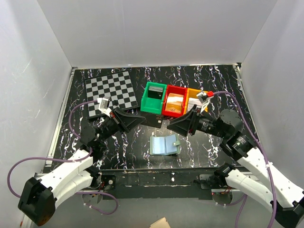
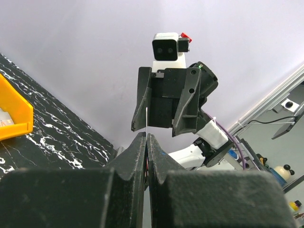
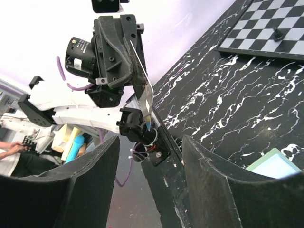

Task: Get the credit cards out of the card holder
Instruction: Place the credit card in the storage box.

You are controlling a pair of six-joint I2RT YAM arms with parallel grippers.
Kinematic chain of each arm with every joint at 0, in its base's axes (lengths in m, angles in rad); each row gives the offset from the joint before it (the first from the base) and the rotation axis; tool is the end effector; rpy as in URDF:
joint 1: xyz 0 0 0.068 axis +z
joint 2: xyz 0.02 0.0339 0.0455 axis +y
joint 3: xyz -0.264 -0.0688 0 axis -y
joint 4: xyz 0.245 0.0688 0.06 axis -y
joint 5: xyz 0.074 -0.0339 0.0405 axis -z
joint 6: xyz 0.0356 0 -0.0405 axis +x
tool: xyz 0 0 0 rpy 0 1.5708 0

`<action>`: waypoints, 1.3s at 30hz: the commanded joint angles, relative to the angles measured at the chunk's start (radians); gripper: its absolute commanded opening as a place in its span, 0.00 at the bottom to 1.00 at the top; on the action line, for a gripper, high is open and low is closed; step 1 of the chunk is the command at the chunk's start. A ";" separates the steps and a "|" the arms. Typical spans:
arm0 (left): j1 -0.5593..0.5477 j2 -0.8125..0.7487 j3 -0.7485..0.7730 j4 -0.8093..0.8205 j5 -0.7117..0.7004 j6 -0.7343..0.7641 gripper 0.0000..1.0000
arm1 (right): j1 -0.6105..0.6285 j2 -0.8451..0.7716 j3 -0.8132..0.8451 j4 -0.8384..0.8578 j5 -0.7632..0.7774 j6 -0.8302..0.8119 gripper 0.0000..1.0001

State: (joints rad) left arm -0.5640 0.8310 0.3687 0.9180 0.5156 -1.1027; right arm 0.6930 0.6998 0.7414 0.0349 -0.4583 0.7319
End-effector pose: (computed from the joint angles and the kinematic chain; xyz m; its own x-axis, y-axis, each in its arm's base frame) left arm 0.1447 -0.1123 0.2991 -0.5812 -0.5511 -0.5988 0.7106 0.0150 -0.7035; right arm 0.1176 0.1181 0.3618 -0.5659 0.3091 -0.7643 -0.7180 0.2710 0.6412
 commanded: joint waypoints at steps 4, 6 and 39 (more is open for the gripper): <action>0.007 0.008 0.012 0.016 0.006 -0.023 0.00 | -0.004 0.092 0.019 0.125 -0.120 0.047 0.64; 0.007 0.011 0.016 0.021 0.006 -0.026 0.00 | -0.006 0.113 0.032 0.128 -0.132 0.049 0.64; 0.167 0.009 0.440 -0.747 0.237 0.364 0.98 | -0.010 0.136 0.116 -0.126 -0.195 -0.116 0.01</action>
State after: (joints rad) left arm -0.4633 0.8474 0.5922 0.5407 0.6556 -0.9478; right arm 0.6872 0.8436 0.7788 0.0887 -0.6430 0.7441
